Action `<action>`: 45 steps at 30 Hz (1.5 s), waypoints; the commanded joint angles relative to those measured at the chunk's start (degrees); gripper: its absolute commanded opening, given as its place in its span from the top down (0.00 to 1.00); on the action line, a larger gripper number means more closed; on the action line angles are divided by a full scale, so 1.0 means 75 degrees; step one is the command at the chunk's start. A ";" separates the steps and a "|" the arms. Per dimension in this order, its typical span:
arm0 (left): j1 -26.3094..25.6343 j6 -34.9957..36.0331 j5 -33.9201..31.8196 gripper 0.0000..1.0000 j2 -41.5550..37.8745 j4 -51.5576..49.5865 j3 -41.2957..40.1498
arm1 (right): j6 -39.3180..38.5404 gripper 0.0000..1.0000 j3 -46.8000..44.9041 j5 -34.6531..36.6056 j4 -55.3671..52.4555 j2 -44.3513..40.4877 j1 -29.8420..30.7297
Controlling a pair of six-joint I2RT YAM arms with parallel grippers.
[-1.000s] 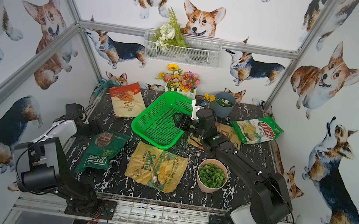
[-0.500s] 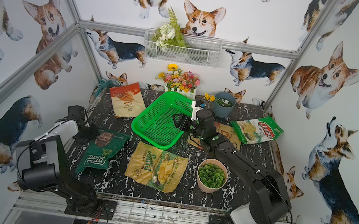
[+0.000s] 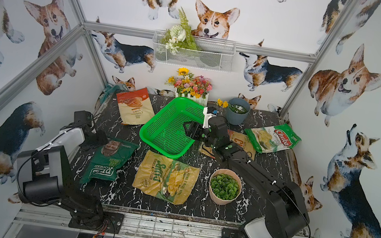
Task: Put the potato chips into the basket
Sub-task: Pick up the potato chip from the center of the board, then place the potato chip in the basket.
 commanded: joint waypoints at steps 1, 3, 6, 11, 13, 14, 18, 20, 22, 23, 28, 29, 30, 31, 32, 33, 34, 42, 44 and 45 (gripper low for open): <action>-0.0006 0.0026 -0.0309 0.41 0.0257 -0.0079 0.0014 | 0.0040 0.19 -0.0108 0.0030 0.0398 -0.0073 0.0007; -0.0009 0.0002 -0.0241 0.58 0.0185 -0.0015 -0.0043 | 0.0065 0.19 -0.0172 0.0073 0.0444 -0.0109 0.0007; -0.0006 -0.0024 -0.0236 0.91 0.0062 -0.0010 -0.0021 | 0.0042 0.19 -0.0130 0.0092 0.0444 -0.0109 0.0007; -0.0090 -0.0215 -0.0280 0.99 -0.0420 -0.0166 0.0233 | -0.0053 0.19 0.0013 0.0092 0.0397 -0.0086 -0.0001; -0.0195 -0.0290 -0.0336 1.00 -0.0740 -0.0219 0.0333 | -0.0097 0.19 0.0037 0.0092 0.0391 -0.0076 -0.0002; -0.0283 -0.0331 -0.0405 1.00 -0.0945 -0.0232 0.0403 | -0.0108 0.19 0.0050 0.0103 0.0385 -0.0085 0.0001; -0.0809 -0.0532 -0.0679 1.00 -0.1780 -0.0199 0.0677 | -0.0228 0.19 0.0062 0.0178 0.0373 -0.0133 0.0010; -0.1199 -0.0651 -0.1052 1.00 -0.2154 -0.0250 0.0878 | -0.0337 0.19 0.0050 0.0287 0.0385 -0.0181 0.0006; -0.1501 -0.0790 -0.1530 1.00 -0.2441 -0.0312 0.1034 | -0.0453 0.19 0.0061 0.0403 0.0373 -0.0251 0.0001; -0.1601 -0.0844 -0.1711 1.00 -0.2605 -0.0314 0.1088 | -0.0515 0.19 0.0072 0.0445 0.0362 -0.0294 0.0008; -0.2289 -0.0916 -0.2550 1.00 -0.3448 -0.0044 0.1196 | -0.0813 0.19 0.0042 0.0699 0.0359 -0.0584 0.0005; -0.2516 -0.0771 -0.2687 1.00 -0.3617 0.0245 0.1069 | -0.0867 0.19 -0.0001 0.0783 0.0392 -0.0666 0.0006; -0.2625 -0.0677 -0.2629 1.00 -0.3689 0.0432 0.0957 | -0.0892 0.19 -0.0039 0.0833 0.0434 -0.0710 0.0009; -0.2631 -0.0711 -0.2346 1.00 -0.3675 0.0409 0.1071 | -0.0895 0.19 -0.0086 0.0891 0.0485 -0.0751 0.0002; -0.2656 -0.0790 -0.1972 1.00 -0.3668 0.0300 0.1317 | -0.0895 0.19 -0.0091 0.0912 0.0519 -0.0771 0.0001; -0.2782 -0.0838 -0.1743 1.00 -0.3736 0.0389 0.1439 | -0.0901 0.19 -0.0075 0.0922 0.0498 -0.0806 0.0009; -0.3016 -0.0854 -0.1780 1.00 -0.3863 0.0621 0.1471 | -0.0906 0.19 -0.0056 0.0912 0.0459 -0.0818 0.0005; -0.3827 -0.1001 -0.0698 1.00 -0.3213 0.1423 0.2341 | -0.0894 0.19 -0.0149 0.1027 0.0409 -0.0947 0.0001; -0.4039 -0.1398 -0.0264 1.00 -0.2784 0.1740 0.2562 | -0.0924 0.19 -0.0138 0.1086 0.0386 -0.0991 0.0000; -0.4155 -0.1545 -0.0100 1.00 -0.2511 0.1848 0.2699 | -0.0947 0.19 -0.0138 0.1106 0.0376 -0.1006 -0.0001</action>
